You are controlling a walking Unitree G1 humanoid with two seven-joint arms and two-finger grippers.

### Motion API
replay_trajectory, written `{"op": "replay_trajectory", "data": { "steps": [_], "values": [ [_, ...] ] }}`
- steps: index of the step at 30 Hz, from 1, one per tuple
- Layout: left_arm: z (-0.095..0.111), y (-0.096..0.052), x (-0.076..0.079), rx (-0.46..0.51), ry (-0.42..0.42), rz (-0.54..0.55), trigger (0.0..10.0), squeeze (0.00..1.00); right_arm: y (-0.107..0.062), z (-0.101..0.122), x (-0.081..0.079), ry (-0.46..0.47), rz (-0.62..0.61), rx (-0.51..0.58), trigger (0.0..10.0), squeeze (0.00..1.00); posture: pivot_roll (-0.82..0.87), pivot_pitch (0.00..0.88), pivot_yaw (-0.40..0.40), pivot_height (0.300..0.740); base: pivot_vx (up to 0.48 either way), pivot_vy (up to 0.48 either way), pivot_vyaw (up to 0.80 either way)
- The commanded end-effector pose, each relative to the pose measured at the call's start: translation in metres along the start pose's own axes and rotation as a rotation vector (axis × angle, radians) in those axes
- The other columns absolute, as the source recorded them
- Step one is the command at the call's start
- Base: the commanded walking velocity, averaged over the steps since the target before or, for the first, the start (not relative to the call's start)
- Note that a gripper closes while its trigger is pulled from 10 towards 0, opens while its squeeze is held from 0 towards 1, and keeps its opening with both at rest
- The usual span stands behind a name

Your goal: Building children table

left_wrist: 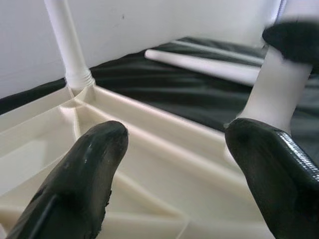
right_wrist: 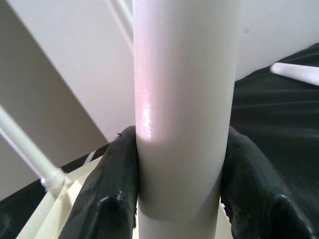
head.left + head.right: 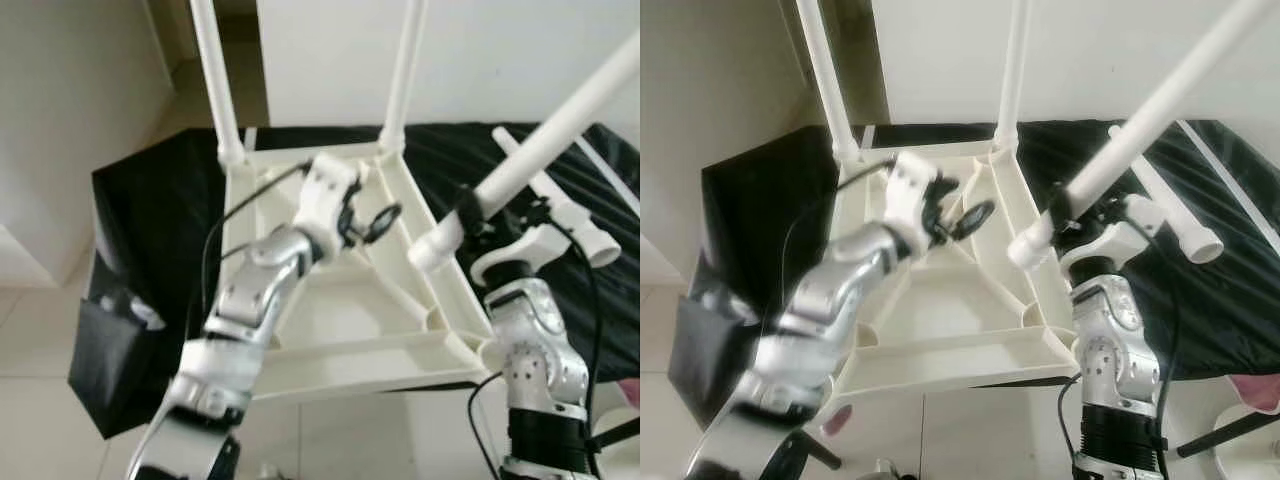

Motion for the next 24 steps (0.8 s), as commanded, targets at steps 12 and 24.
{"op": "replay_trajectory", "data": {
  "steps": [12,24],
  "values": [
    [-0.025,-0.023,0.033,-0.04,0.152,-0.274,10.0,0.0,0.002,0.008,-0.003,-0.069,-0.031,0.034,10.0,0.0,0.04,0.0,0.005,0.74,0.0,0.0,0.0],
    [-0.029,-0.03,0.052,-0.023,0.11,-0.396,10.0,0.0,0.001,0.008,-0.018,-0.298,0.049,0.013,10.0,0.0,0.03,0.0,0.009,0.74,0.0,0.0,0.0]
  ]
}}
Point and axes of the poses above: a point about 5 cm out from each wrist's last joint towards the gripper, its own y axis pointing out of the wrist towards the gripper, its own z axis along the axis of the wrist's last joint, x = y × z, the point moved 1 cm from there along y, pointing out of the wrist towards the gripper, and after that the axes turned 12 degrees about y, right-handed, at the moved point
